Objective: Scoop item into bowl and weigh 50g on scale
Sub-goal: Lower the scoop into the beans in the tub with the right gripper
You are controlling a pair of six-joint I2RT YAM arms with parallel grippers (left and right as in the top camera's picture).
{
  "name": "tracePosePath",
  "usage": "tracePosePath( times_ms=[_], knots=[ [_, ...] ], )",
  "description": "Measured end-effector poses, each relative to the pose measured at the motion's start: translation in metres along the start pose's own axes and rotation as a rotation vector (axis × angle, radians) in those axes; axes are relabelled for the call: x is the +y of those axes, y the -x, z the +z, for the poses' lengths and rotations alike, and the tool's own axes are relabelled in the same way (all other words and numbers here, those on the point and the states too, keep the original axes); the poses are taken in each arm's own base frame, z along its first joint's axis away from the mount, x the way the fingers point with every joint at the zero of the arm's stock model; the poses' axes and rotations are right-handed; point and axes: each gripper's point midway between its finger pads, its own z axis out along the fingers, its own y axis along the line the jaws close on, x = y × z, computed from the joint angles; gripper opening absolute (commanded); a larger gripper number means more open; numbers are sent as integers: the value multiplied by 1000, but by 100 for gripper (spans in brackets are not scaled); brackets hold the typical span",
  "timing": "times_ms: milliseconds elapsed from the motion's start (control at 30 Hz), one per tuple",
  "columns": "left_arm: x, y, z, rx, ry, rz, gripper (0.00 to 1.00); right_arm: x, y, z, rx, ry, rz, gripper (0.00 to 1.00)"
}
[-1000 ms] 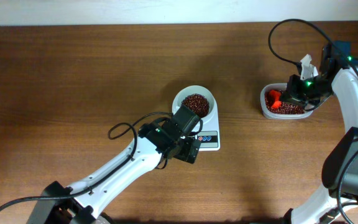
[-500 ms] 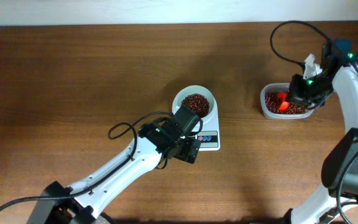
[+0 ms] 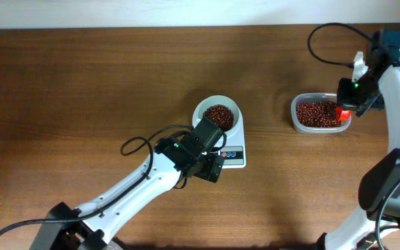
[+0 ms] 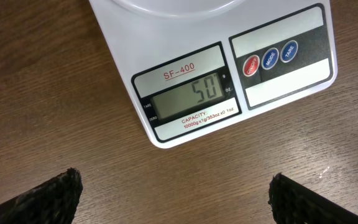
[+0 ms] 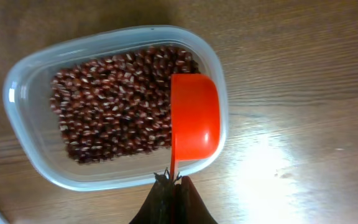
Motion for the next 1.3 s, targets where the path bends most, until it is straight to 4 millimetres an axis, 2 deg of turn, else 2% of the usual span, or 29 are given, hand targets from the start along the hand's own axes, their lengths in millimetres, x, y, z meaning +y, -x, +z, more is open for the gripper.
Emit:
tracePosePath(
  times_ms=[167,367,433,567,833,967,1167,1300],
  knots=[
    [0,0,0,0,0,0,99,12,6,1,-17,-111,-84,4],
    [0,0,0,0,0,0,99,13,3,31,36,-156,-117,4],
    [0,0,0,0,0,0,99,18,2,36,46,-125,-119,4],
    [0,0,0,0,0,0,99,42,-3,48,82,15,-114,4],
    [0,0,0,0,0,0,99,71,-6,48,95,206,-110,4],
    [0,0,0,0,0,0,99,71,-7,47,90,225,-163,4],
    [0,0,0,0,0,0,99,54,-1,49,69,222,-154,4],
    [0,0,0,0,0,0,99,51,1,49,60,224,-149,5]
  ],
)
